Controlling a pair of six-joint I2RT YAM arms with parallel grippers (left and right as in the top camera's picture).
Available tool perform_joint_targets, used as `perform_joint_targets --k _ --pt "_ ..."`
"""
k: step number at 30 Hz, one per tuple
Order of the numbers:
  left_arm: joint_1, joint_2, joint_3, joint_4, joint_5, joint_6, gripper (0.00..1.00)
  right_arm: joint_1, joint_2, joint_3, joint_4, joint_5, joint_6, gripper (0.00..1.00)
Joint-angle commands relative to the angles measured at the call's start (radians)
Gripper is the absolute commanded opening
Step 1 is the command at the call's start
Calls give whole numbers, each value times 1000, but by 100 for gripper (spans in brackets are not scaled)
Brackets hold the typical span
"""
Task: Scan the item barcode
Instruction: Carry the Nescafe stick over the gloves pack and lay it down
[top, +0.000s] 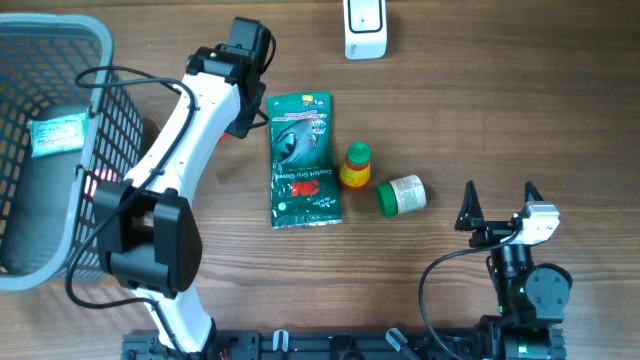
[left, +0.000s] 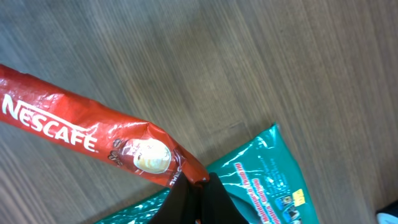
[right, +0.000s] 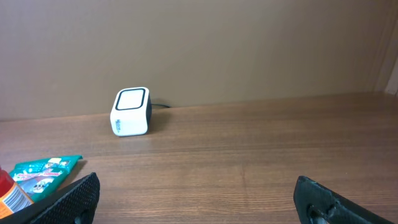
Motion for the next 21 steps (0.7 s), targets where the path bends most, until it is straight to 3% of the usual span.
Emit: perform_joint_targets --k 1,21 --pt "-5 26 8 6 -20 -36 4 -2 -5 -3 2 14 -7 100" --pt "-32 32 8 -27 69 -35 4 -2 -5 -3 2 14 -7 100"
